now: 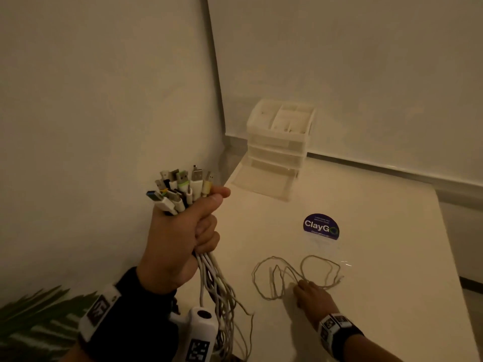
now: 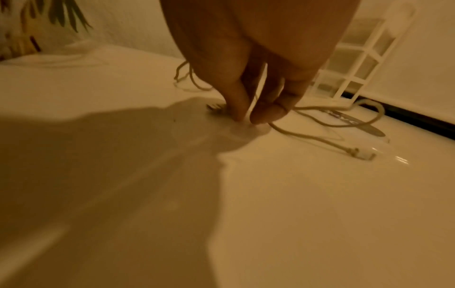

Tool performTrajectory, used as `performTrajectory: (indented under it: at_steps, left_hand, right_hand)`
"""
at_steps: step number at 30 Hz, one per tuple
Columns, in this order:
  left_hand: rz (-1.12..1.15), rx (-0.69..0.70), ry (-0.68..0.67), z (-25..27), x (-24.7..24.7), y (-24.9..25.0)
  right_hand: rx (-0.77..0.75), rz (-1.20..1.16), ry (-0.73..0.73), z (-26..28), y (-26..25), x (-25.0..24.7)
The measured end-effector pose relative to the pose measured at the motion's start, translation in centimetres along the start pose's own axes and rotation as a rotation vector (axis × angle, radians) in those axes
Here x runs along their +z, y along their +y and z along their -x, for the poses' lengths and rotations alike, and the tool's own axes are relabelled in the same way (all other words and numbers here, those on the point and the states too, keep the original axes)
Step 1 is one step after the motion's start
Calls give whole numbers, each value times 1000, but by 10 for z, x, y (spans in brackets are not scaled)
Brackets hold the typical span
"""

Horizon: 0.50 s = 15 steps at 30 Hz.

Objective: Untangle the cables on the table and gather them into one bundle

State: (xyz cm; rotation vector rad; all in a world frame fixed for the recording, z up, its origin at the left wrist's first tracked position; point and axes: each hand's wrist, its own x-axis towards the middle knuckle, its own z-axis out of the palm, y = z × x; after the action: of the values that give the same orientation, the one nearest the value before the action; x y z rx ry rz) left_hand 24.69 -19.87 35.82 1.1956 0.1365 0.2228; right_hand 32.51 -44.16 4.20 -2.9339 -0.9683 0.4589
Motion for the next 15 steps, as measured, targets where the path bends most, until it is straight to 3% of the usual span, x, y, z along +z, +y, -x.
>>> performTrajectory:
  at_steps: [3, 6, 8, 11, 15]
  left_hand:
    - [47, 1, 55, -3, 1, -3]
    - [42, 15, 52, -7, 2, -8]
    - [32, 46, 34, -11, 4, -13]
    - [-43, 117, 4, -17, 5, -18]
    - [-6, 86, -93, -25, 11, -26]
  right_hand:
    - [-34, -47, -49, 12, 23, 14]
    - [-200, -64, 92, 28, 36, 4]
    - [-103, -286, 216, 35, 34, -14]
    - [198, -846, 356, 41, 25, -67]
    - [219, -1223, 678, 49, 11, -158]
